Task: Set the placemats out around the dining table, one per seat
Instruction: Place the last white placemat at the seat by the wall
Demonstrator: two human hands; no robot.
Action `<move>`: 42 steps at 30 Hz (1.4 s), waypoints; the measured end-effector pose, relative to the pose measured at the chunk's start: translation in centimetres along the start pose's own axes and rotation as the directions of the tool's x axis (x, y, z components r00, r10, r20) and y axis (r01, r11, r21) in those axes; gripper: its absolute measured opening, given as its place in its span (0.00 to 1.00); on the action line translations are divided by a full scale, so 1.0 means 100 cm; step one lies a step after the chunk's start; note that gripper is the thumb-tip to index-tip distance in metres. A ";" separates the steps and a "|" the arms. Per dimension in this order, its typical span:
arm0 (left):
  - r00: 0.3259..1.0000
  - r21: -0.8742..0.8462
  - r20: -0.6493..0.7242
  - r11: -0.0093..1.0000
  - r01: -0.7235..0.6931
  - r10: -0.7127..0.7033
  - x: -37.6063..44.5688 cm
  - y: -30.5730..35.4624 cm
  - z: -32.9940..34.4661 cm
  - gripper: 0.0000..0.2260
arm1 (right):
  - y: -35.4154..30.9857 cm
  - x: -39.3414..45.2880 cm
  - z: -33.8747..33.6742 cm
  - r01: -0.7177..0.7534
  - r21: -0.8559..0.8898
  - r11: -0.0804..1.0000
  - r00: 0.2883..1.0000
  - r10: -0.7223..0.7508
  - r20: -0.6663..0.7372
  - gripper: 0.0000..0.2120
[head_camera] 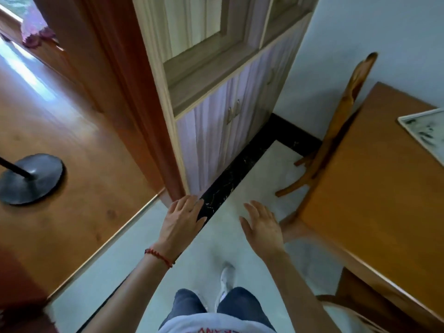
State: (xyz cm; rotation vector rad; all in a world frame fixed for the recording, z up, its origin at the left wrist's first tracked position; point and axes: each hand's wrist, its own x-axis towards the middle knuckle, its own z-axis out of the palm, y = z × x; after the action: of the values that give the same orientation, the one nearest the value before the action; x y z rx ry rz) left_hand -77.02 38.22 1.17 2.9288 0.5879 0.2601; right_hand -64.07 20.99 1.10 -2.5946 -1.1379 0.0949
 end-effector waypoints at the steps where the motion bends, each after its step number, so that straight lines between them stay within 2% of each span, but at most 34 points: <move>1: 1.000 -0.010 0.019 1.000 -0.019 0.019 0.013 0.001 0.003 0.19 | 0.006 0.006 -0.003 -0.020 -0.005 1.000 1.000 0.020 -0.009 0.23; 7: 0.982 -0.036 0.052 0.983 -0.179 0.181 0.099 0.013 0.032 0.20 | 0.050 0.051 -0.013 -0.141 0.034 0.989 0.989 0.142 -0.045 0.20; 19: 0.947 -0.051 0.109 0.953 -0.300 0.304 0.254 0.063 0.050 0.20 | 0.136 0.144 -0.042 -0.282 -0.013 0.959 0.958 0.281 -0.059 0.19; 26: 0.901 -0.041 0.149 0.913 -0.406 0.408 0.334 0.081 0.064 0.21 | 0.172 0.190 -0.052 -0.373 -0.044 0.927 0.925 0.368 -0.098 0.18; 28: 0.886 -0.068 0.149 0.898 -0.434 0.439 0.362 0.084 0.071 0.21 | 0.183 0.206 -0.054 -0.417 -0.065 0.907 0.905 0.407 -0.126 0.15; 34: 0.833 -0.112 0.098 0.838 -0.534 0.544 0.443 0.101 0.076 0.19 | 0.209 0.245 -0.066 -0.557 -0.094 0.825 0.823 0.533 -0.195 0.16; 42: 0.768 -0.130 0.107 0.774 -0.619 0.632 0.517 0.131 0.087 0.21 | 0.237 0.281 -0.089 -0.670 -0.087 0.737 0.712 0.604 -0.359 0.19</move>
State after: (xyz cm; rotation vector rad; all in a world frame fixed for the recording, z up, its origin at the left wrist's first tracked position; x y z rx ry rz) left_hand -23.52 45.73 2.26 2.9148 -0.4445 0.1281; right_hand -26.49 24.05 4.10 -2.9359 -0.0916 -0.2935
